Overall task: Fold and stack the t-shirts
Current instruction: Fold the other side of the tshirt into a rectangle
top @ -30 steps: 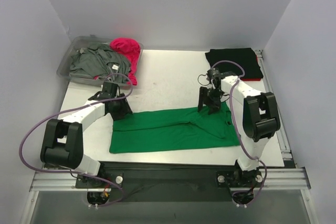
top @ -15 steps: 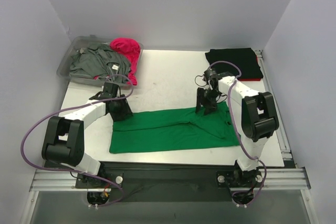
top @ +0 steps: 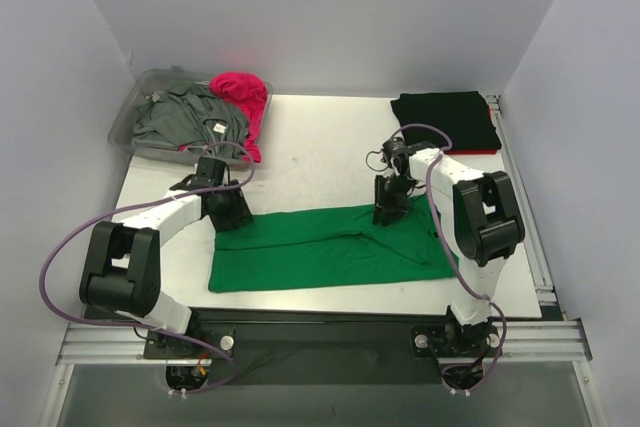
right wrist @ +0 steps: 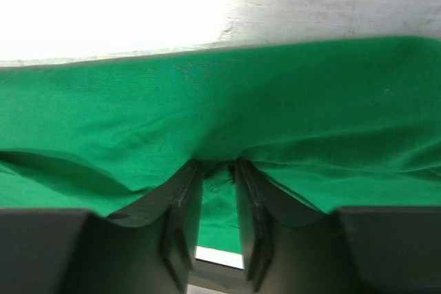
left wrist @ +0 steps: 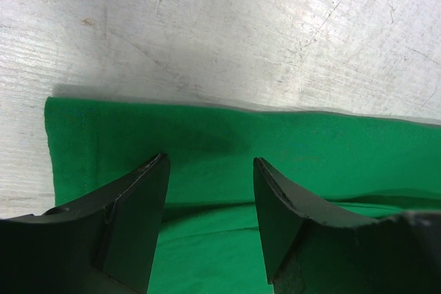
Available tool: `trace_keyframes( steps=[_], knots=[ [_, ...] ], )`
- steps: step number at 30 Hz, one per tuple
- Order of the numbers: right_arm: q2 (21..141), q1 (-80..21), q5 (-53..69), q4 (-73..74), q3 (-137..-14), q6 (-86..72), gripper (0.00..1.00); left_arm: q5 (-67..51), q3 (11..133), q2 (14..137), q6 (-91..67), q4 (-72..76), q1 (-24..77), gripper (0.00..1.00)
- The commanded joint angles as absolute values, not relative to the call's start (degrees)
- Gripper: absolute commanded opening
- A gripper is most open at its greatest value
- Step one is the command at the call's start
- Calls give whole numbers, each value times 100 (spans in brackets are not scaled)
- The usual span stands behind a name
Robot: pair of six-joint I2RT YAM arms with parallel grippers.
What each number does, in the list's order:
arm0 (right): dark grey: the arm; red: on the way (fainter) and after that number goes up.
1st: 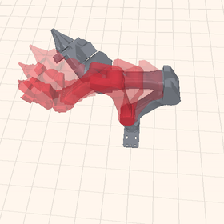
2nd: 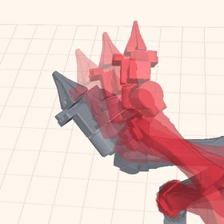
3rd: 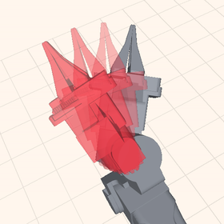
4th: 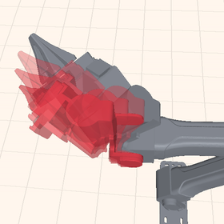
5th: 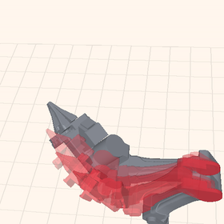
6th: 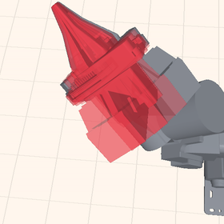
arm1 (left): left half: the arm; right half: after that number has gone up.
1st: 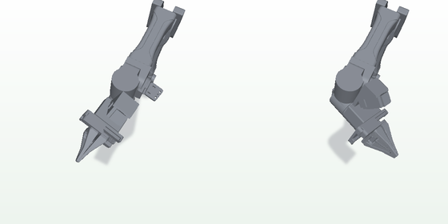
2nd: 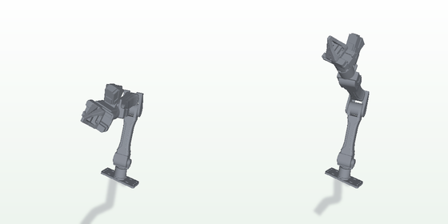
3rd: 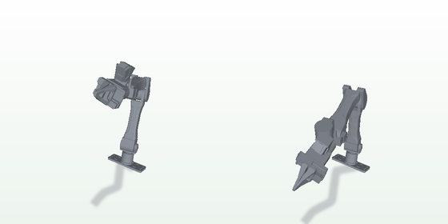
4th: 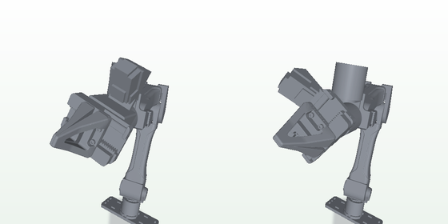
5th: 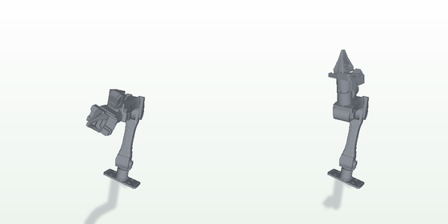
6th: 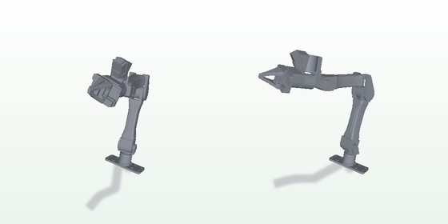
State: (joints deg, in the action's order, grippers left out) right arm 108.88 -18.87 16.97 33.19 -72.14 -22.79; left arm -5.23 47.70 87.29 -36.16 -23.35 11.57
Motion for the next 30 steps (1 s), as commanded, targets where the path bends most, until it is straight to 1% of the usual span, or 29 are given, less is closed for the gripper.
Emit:
trace_keyframes(
  steps=[1, 2, 3, 6, 19, 30],
  knots=[
    [10864, -1960, 1679, 3524, -7128, -2311, 25, -554, 4799, 8614, -3498, -2311, 1143, 63],
    [10846, -1951, 1679, 3524, -7119, -2303, 22, -554, 4790, 8605, -3489, -2312, 1134, 62],
    [10828, -1969, 1679, 3524, -7084, -2303, 12, -554, 4773, 8604, -3489, -2312, 1134, 63],
    [10732, -1977, 1679, 3551, -7023, -2329, 0, -571, 4755, 8587, -3463, -2303, 1134, 63],
    [9950, -2469, 1293, 4025, -6627, -2461, 0, -571, 4711, 8526, -3243, -2338, 1081, 63],
    [9616, -3014, 1002, 4157, -6320, -2786, 0, -624, 4667, 8411, -3067, -2382, 1081, 63]
  ],
)
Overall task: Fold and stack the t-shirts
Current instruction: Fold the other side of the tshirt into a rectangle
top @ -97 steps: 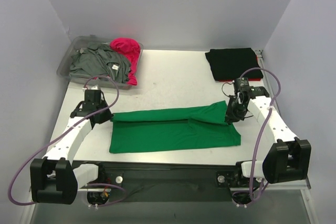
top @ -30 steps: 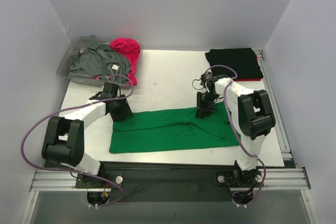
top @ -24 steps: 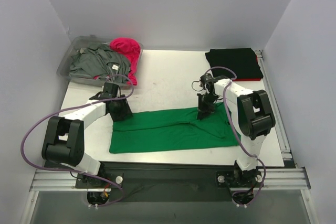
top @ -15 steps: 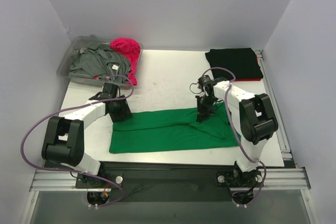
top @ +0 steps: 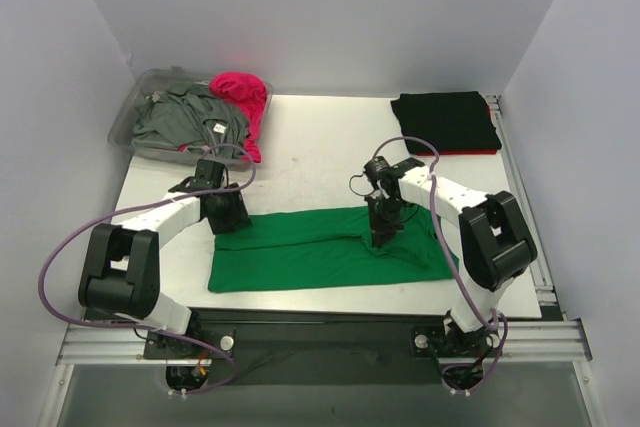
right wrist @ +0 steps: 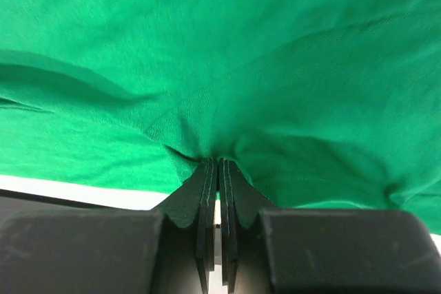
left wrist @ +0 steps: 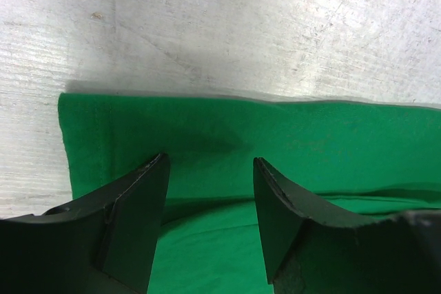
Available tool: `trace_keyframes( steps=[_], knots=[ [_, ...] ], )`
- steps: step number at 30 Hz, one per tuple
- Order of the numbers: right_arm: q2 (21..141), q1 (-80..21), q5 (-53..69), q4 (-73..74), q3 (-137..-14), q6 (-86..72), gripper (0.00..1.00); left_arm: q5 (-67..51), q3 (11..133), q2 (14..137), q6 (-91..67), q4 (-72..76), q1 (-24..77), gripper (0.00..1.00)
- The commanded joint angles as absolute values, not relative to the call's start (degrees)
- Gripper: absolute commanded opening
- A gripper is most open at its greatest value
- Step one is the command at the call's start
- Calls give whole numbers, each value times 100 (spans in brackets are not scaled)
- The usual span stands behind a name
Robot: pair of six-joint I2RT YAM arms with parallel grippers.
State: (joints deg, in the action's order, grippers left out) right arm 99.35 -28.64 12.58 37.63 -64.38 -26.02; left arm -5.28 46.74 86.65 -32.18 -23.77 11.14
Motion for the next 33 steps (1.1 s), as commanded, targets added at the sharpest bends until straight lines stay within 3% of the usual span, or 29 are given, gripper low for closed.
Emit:
trace_keyframes(
  steps=[1, 4, 8, 17, 33],
  knots=[
    [9598, -3084, 985, 4149, -6293, -2830, 0, -633, 4658, 8402, -3041, -2391, 1081, 62],
    [9536, -3190, 941, 4157, -6214, -2927, 3, -677, 4641, 8350, -3015, -2382, 1081, 63],
    [9457, -3401, 879, 4175, -6153, -3032, 30, -712, 4606, 8262, -2971, -2408, 1081, 63],
    [9053, -3533, 747, 4184, -6187, -3339, 54, -861, 4210, 7928, -3032, -2320, 1081, 62],
    [9316, -3313, 703, 4184, -6451, -3428, 56, -1010, 3797, 7138, -2953, -2680, 1081, 63]
  ],
)
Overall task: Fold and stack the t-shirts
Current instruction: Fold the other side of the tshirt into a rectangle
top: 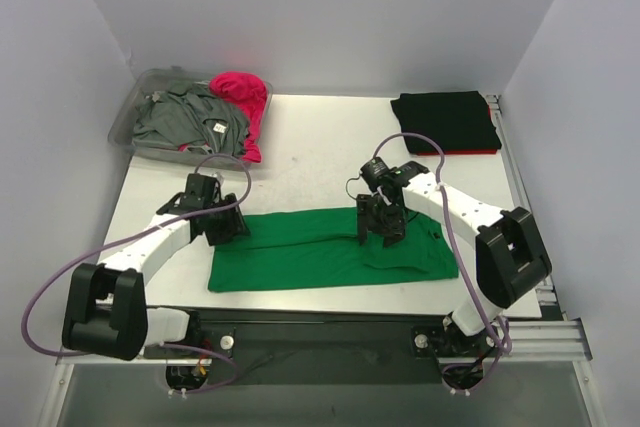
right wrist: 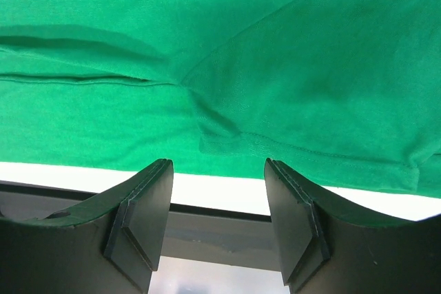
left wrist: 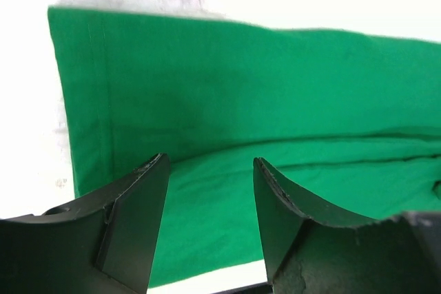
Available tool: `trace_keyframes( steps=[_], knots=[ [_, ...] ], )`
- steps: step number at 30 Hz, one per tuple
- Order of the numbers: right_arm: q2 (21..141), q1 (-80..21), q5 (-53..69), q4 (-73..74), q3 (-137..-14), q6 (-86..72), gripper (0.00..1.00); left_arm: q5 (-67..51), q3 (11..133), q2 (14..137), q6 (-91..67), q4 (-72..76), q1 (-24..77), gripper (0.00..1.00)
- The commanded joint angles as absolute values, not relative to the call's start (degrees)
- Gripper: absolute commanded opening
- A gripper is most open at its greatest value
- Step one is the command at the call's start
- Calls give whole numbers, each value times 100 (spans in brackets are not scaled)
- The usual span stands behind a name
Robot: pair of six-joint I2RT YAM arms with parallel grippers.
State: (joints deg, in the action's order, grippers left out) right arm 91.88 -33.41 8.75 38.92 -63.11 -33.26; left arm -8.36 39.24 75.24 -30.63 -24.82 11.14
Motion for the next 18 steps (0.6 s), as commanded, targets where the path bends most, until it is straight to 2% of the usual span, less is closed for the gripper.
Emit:
trace_keyframes(
  steps=[1, 11, 18],
  knots=[
    [9343, -3305, 703, 4175, -6442, -3445, 56, -1019, 3745, 7076, -2944, -2715, 1081, 63],
    [9483, -3261, 677, 4175, -6539, -3498, 56, -1116, 3674, 6662, -3023, -3120, 1301, 63],
    [9510, -3235, 712, 4175, -6557, -3516, 56, -783, 3788, 6451, -3138, -3550, 1538, 62]
  ],
)
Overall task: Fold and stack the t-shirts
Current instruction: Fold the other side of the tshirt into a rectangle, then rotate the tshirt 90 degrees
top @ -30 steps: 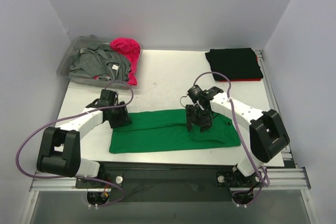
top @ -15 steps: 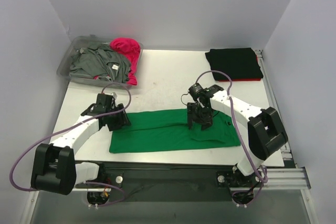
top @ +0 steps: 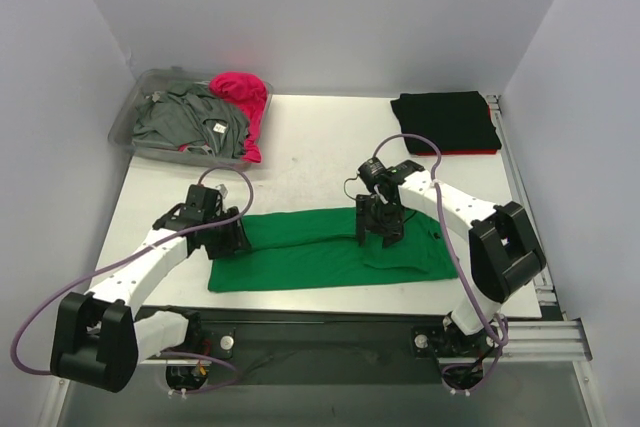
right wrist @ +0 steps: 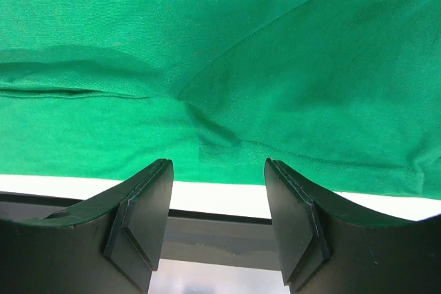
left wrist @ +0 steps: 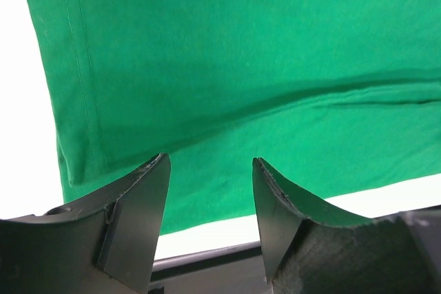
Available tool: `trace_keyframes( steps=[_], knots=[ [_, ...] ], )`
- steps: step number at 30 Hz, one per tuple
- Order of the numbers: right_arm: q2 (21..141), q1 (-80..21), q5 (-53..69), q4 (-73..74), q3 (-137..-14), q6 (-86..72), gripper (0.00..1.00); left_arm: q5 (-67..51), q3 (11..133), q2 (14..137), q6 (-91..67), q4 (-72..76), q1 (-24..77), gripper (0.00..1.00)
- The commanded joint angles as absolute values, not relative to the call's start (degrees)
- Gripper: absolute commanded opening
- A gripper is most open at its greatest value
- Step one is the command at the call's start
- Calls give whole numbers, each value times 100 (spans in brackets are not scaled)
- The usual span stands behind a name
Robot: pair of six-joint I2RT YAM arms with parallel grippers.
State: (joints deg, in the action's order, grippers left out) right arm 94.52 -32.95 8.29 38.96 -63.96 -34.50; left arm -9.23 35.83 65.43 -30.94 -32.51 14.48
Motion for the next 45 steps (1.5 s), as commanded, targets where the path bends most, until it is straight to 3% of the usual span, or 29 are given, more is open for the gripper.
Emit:
trace_keyframes(
  steps=[1, 10, 17, 24, 31, 38, 45],
  knots=[
    [9510, -3226, 721, 4175, -6565, -3533, 56, -756, 3840, 6477, -3138, -3603, 1564, 61],
    [9281, -2787, 791, 4175, -6434, -3569, 57, -791, 4297, 6293, -3190, -3964, 1608, 61],
    [9334, -2207, 774, 4140, -6354, -3428, 57, -993, 4298, 6898, -3445, -2910, 1617, 61],
    [9912, -1837, 571, 4069, -6504, -3393, 57, -1117, 4184, 7839, -3428, -2408, 1714, 61],
    [10713, -1723, 369, 4078, -6987, -3507, 57, -870, 3657, 7217, -3559, -2706, 1767, 61],
    [11627, -1696, 378, 4376, -7996, -3341, 57, -940, 2936, 6514, -3805, -2953, 1872, 61],
    [12796, -1758, 466, 5035, -9842, -3015, 56, -739, 2918, 5696, -4306, -3383, 2180, 61]
  ],
)
